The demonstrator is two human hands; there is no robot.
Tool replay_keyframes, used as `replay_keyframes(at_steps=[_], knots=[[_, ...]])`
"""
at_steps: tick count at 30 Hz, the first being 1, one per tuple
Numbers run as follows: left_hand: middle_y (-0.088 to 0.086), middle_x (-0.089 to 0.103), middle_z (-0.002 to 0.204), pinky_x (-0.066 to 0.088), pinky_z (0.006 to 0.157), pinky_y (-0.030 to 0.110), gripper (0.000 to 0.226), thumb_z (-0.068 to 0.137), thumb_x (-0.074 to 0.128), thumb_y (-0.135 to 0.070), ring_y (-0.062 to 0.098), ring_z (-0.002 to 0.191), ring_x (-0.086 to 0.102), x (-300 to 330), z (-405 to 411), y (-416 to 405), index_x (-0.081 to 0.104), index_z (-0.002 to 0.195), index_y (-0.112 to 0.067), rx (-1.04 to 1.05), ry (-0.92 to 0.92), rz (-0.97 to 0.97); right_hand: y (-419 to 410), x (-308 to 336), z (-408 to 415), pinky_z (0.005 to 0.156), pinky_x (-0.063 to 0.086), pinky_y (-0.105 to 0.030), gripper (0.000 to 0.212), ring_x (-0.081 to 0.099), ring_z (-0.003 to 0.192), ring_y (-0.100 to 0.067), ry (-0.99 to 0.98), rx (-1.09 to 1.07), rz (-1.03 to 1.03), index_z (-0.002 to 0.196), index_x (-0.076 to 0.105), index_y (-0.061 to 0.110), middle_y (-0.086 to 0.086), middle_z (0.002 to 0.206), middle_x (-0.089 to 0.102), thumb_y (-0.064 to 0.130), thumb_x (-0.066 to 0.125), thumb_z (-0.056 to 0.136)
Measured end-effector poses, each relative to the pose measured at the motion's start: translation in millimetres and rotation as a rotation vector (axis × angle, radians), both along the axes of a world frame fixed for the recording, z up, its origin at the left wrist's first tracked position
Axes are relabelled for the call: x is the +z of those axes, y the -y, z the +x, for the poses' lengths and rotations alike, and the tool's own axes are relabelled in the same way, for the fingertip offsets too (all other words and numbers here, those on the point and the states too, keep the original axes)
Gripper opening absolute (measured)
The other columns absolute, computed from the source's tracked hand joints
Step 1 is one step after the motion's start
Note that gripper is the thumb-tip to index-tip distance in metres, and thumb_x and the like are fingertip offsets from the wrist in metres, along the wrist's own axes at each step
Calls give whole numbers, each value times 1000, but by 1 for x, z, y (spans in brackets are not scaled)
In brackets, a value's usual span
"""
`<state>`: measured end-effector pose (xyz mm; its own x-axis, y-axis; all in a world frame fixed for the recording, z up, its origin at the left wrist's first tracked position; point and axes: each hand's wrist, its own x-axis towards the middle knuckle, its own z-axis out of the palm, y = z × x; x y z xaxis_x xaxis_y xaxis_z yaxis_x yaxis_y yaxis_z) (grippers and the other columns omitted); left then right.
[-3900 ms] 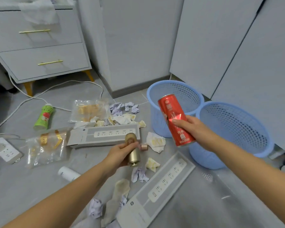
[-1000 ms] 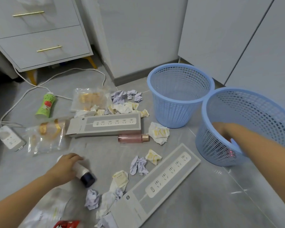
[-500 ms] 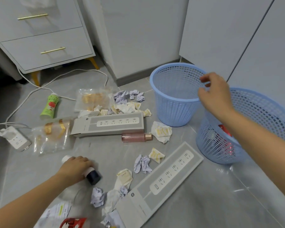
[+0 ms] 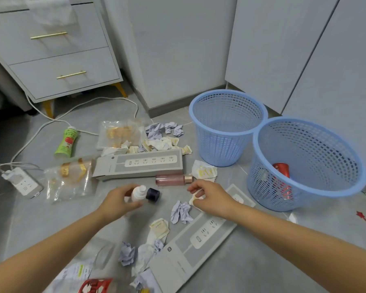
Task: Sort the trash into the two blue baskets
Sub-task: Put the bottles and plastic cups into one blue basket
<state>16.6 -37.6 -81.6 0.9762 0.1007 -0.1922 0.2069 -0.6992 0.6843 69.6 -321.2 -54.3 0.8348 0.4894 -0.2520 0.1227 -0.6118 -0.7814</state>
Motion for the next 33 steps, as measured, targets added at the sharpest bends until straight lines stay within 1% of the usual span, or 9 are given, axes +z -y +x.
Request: replay_keyframes(at_steps=[4, 8, 12, 15, 19, 21, 28, 31, 33], knots=[[-1, 74, 104, 53, 89, 31, 39, 75, 79, -14, 17, 100, 68, 26, 4, 36, 66, 110, -21, 113, -17, -499, -5, 4, -4, 80, 44, -12, 53, 54, 104, -11, -91, 1, 77, 122, 54, 24, 6, 118, 58, 26, 76, 74], [9, 73, 105, 57, 79, 31, 51, 67, 82, -21, 25, 98, 68, 48, 9, 76, 64, 114, -10, 127, -61, -925, -19, 6, -8, 94, 49, -29, 74, 56, 108, -7, -150, 54, 104, 127, 48, 28, 12, 120, 57, 48, 79, 63], [10, 71, 108, 57, 75, 30, 52, 74, 73, -29, 24, 99, 68, 49, 21, 91, 60, 119, -7, 73, -98, -1086, -25, 5, -9, 80, 57, -37, 40, 68, 84, -15, -160, -81, 238, 109, 57, 28, 2, 99, 69, 40, 72, 74], [4, 69, 117, 55, 86, 36, 47, 85, 58, -46, 19, 101, 67, 30, 40, 73, 60, 120, -14, 148, -94, -867, -17, 5, -7, 69, 57, -40, 29, 66, 66, -22, -459, -172, 472, 108, 55, 15, -7, 87, 67, 24, 68, 83], [4, 49, 139, 39, 105, 32, 49, 89, 63, -28, 21, 125, 48, -21, 68, 27, 49, 135, -16, -23, -50, 247, -7, 5, -8, 62, 56, -40, 25, 62, 59, -20, -703, -190, 635, 107, 48, 8, -7, 76, 61, 15, 62, 88], [0, 38, 148, 37, 108, 34, 63, 85, 67, -24, 22, 133, 39, -42, 76, 21, 40, 142, -22, -216, -177, 442, -4, 4, -9, 62, 56, -39, 21, 61, 59, -21, -757, -187, 699, 104, 47, 7, -7, 73, 60, 14, 60, 89], [4, 56, 122, 44, 92, 30, 42, 84, 64, -26, 25, 110, 53, -77, 68, 46, 51, 124, -20, -259, -176, 496, 7, -4, -11, 60, 56, -35, 17, 60, 64, -21, -768, -224, 691, 98, 52, 7, -6, 74, 62, 14, 63, 87], [-9, 63, 105, 48, 84, 26, 51, 70, 81, -33, 14, 95, 60, -60, 55, 58, 57, 112, -20, -69, -115, 68, 12, -7, -11, 56, 54, -34, 26, 59, 59, -20, -682, -255, 588, 100, 54, 9, -6, 74, 60, 23, 68, 83], [-5, 71, 94, 51, 79, 22, 35, 72, 82, -22, 14, 88, 66, -36, 49, 66, 65, 102, -16, 11, -47, -248, 15, -6, -13, 49, 50, -31, 34, 54, 52, -19, -613, -237, 489, 100, 55, 12, -5, 70, 58, 35, 69, 79]])
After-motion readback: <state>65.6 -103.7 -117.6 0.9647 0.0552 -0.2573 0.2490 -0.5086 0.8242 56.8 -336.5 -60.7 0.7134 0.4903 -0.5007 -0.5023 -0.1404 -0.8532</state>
